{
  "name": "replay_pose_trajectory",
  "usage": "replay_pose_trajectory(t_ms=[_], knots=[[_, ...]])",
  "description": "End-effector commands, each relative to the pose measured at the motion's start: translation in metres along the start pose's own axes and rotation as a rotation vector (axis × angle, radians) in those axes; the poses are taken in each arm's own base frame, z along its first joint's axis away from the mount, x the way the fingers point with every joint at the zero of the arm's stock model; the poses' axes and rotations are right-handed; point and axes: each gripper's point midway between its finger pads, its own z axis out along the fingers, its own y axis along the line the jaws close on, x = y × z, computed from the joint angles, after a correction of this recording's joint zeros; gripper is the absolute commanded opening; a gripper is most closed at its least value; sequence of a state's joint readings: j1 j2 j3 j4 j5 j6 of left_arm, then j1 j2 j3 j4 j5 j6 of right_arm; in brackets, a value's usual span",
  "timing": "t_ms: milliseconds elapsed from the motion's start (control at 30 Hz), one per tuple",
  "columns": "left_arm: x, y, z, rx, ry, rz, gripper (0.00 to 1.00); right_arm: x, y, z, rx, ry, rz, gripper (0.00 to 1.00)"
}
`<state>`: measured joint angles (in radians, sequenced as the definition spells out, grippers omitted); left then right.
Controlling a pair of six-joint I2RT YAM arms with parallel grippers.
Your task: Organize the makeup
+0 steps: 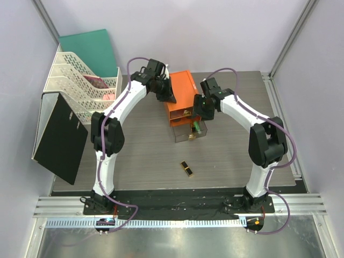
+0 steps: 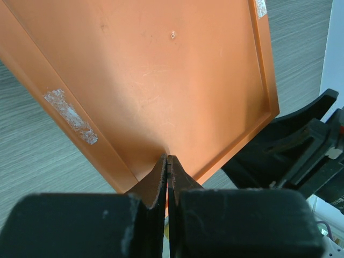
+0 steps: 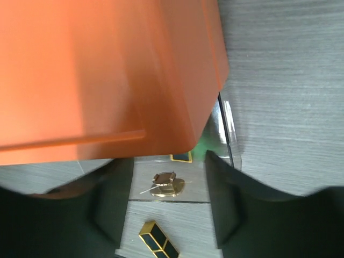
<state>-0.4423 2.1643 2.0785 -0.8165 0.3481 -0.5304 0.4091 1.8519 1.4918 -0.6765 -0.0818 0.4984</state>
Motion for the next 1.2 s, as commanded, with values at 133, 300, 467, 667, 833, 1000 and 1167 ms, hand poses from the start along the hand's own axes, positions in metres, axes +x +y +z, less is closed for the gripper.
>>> replay_pose_trajectory(t_ms=[133,300,467,667,833,1000,1167], knots=[[0.054,0.07,0.025,-0.231,0.198,-0.049,0.0,-0.039,0.023,-0.056,-0.098,-0.204,-0.085,0.69],[0.055,0.069,0.027,-0.224,0.205,-0.051,0.0,0.001,0.031,-0.063,-0.144,-0.122,-0.271,0.68],[0.059,0.071,0.026,-0.229,0.218,-0.056,0.0,0.088,0.041,-0.055,-0.192,0.076,-0.482,0.68],[0.064,0.074,0.023,-0.243,0.224,-0.063,0.0,0.165,0.044,-0.046,-0.177,0.241,-0.714,0.68],[0.067,0.075,0.021,-0.247,0.235,-0.066,0.0,0.198,0.038,-0.026,-0.124,0.346,-0.777,0.68],[0.068,0.075,0.017,-0.253,0.239,-0.053,0.0,0.214,0.032,-0.011,-0.073,0.39,-0.842,0.67],[0.073,0.08,0.015,-0.263,0.25,-0.053,0.0,0.233,0.024,0.001,-0.044,0.442,-0.869,0.59]])
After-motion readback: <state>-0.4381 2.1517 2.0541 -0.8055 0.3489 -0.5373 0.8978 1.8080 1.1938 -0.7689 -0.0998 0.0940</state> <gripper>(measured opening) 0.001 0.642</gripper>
